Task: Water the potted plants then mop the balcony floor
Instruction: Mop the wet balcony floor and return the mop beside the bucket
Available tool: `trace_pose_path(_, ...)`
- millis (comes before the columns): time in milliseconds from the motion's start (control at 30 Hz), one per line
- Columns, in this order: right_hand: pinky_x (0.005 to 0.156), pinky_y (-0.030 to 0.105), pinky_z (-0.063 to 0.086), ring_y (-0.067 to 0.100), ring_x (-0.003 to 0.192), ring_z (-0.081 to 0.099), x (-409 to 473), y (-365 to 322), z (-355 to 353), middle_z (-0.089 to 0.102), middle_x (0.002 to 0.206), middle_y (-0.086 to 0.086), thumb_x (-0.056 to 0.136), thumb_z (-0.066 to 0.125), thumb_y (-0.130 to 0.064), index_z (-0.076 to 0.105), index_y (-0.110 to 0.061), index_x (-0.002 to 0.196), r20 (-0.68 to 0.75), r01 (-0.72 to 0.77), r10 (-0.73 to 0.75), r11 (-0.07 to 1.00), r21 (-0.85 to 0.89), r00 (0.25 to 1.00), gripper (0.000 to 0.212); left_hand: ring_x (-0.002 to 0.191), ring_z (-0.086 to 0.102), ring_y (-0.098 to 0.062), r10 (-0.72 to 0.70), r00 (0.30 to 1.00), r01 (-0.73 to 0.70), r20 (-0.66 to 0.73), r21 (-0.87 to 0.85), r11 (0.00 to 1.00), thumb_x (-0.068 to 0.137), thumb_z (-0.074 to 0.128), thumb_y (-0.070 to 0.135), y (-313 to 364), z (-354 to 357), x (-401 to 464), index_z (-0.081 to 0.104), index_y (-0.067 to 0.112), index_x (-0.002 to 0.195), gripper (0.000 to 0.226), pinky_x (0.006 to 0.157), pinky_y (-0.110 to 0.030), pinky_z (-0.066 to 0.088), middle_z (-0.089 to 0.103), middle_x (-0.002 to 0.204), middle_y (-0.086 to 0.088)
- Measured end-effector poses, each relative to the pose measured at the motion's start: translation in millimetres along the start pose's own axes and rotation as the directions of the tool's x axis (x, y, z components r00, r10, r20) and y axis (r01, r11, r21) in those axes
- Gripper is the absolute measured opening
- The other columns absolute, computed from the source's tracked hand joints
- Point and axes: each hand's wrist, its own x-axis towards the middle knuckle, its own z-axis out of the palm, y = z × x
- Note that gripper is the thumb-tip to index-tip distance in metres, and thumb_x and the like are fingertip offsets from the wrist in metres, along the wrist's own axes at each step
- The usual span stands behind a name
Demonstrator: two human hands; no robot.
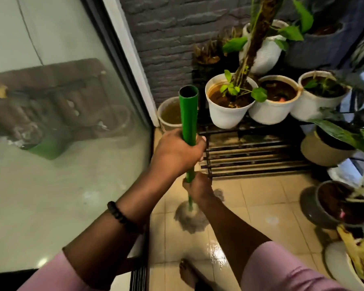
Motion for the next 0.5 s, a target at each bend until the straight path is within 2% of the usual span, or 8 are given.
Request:
trace_pose_path(100, 0.073, 0.02, 0.043, 0.025, 0.097, 0.067, -2.2, -17.3, 30.3, 0.07, 0.108, 0.011, 0.082, 0.07, -0.027, 0.063, -0.006, 0.112, 0.109, -0.037, 0.035, 0.999, 0.017, 0.993, 0.037, 0.078, 0.069, -0.007, -0.051, 0.998, 0.047, 0.027, 0.128, 0.991, 0.093, 0.057, 0.043, -8.8, -22.8, 19.0, 0.072, 0.016, 0.087, 0.031, 0.076, -0.029, 0.055, 0.075, 0.073, 0.006)
trace_pose_path(167, 0.072, 0.02, 0.045, 0.022, 0.095, 0.068, -7.1, -19.3, 49.2, 0.07, 0.108, 0.009, 0.081, 0.07, -0.029, 0.063, -0.007, 0.11, 0.153, -0.056, 0.056, 0.998, -0.007, 0.987, 0.037, 0.076, 0.069, -0.009, -0.095, 0.994, 0.085, 0.061, 0.151, 0.985, 0.091, 0.057, 0.039, -19.5, -31.2, 27.2, 0.07, 0.015, 0.085, 0.028, 0.081, -0.034, 0.059, 0.075, 0.069, 0.006)
trace_pose_path(233, 0.072, 0.02, 0.047, 0.022, 0.096, 0.068, -11.1, -19.3, 70.3, 0.07, 0.108, 0.01, 0.081, 0.07, -0.029, 0.063, -0.006, 0.109, 0.199, -0.054, 0.06, 0.998, -0.038, 0.978, 0.037, 0.071, 0.068, -0.009, -0.149, 0.987, 0.138, 0.067, 0.15, 0.979, 0.089, 0.058, 0.035, -35.1, -39.4, 33.3, 0.069, 0.014, 0.084, 0.025, 0.082, -0.037, 0.059, 0.074, 0.065, 0.006)
trace_pose_path(333, 0.078, 0.028, 0.054, 0.027, 0.099, 0.067, -12.6, -19.8, 95.6, 0.068, 0.109, 0.012, 0.08, 0.07, -0.03, 0.061, -0.004, 0.11, 0.303, -0.052, 0.066, 0.997, -0.054, 0.951, 0.041, 0.067, 0.067, -0.007, -0.236, 0.971, 0.231, 0.04, 0.11, 0.967, 0.087, 0.057, 0.031, -61.0, -49.4, 42.3, 0.071, 0.009, 0.089, 0.027, 0.083, -0.035, 0.059, 0.075, 0.064, 0.005)
trace_pose_path(400, 0.073, 0.027, 0.053, 0.026, 0.095, 0.067, -7.9, -24.6, 108.2, 0.067, 0.106, 0.011, 0.079, 0.07, -0.031, 0.061, -0.004, 0.11, 0.367, -0.038, 0.049, 0.999, -0.037, 0.929, 0.041, 0.065, 0.067, -0.005, -0.272, 0.962, 0.269, 0.015, 0.088, 0.959, 0.087, 0.057, 0.032, -76.4, -57.0, 49.2, 0.073, 0.008, 0.091, 0.029, 0.082, -0.033, 0.058, 0.074, 0.063, 0.005)
trace_pose_path(500, 0.065, 0.022, 0.049, 0.022, 0.088, 0.068, 4.7, -37.8, 120.2, 0.069, 0.101, 0.008, 0.078, 0.071, -0.032, 0.063, -0.007, 0.105, 0.371, -0.018, 0.021, 1.0, -0.012, 0.928, 0.038, 0.056, 0.064, 0.002, -0.253, 0.968, 0.253, -0.003, 0.033, 0.967, 0.09, 0.058, 0.03, -92.0, -71.0, 62.3, 0.075, 0.01, 0.081, 0.027, 0.075, -0.028, 0.055, 0.074, 0.061, 0.005)
